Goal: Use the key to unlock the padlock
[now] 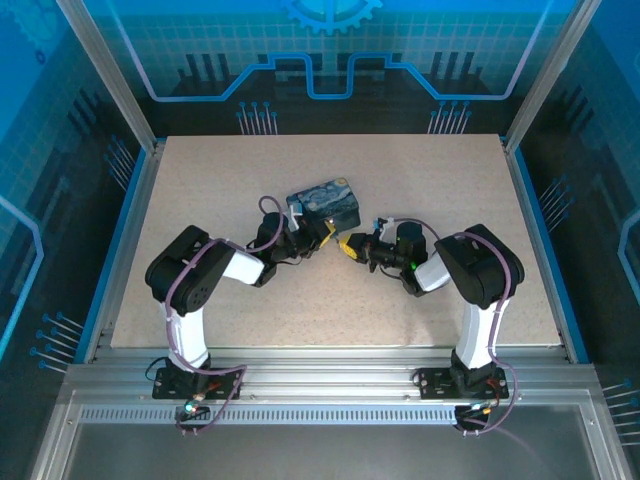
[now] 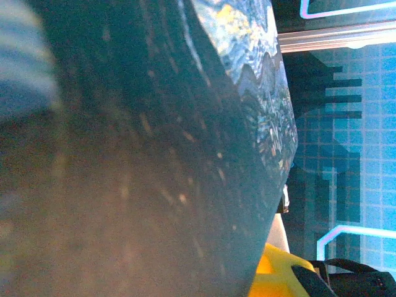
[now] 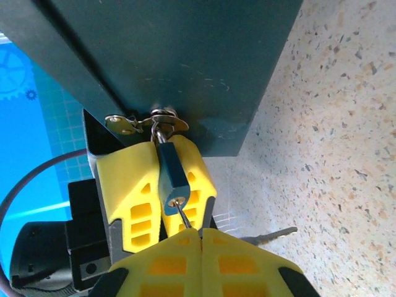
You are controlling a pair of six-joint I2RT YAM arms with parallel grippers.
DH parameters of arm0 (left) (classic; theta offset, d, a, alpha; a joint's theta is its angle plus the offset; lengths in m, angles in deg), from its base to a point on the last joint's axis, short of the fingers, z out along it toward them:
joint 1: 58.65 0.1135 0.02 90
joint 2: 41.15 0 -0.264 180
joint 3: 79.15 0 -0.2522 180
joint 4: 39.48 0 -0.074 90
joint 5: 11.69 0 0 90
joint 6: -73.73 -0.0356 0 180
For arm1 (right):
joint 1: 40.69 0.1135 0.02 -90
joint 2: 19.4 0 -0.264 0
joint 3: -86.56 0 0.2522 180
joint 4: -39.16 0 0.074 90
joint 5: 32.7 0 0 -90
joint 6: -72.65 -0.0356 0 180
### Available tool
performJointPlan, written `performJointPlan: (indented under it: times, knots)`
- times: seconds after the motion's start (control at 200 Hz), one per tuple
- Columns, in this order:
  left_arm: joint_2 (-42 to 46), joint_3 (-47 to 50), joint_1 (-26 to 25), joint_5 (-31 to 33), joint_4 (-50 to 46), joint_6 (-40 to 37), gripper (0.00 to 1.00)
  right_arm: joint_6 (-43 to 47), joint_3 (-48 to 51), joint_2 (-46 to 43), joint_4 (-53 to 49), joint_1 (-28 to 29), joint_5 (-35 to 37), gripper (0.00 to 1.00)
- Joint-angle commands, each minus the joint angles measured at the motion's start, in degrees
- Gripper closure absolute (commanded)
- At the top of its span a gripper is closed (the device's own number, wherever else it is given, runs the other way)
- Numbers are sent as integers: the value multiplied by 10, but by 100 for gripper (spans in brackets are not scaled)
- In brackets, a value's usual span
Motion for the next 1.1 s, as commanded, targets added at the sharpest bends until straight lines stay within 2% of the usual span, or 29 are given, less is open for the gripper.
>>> performJointPlan:
  times: [0.0,0.29,0.465,0.645,0.981,1.091]
  knots:
    - [0,4,-15,-60,48,6,100,1,-8,-5,-10,9,39,100]
    - [-3,-3,-24,-70,45,7,100,30,-38,-5,-57,16,48,100]
    - [-4,-3,-31,-76,44,7,100,24,-49,5,-53,24,60,100]
    - [-5,-4,-36,-85,40,7,100,-26,-53,33,15,24,65,100]
    - [-6,-6,-39,-91,40,6,100,-55,-65,42,36,28,59,100]
    - [-5,-5,-37,-89,39,6,100,-15,-60,22,-26,30,59,100]
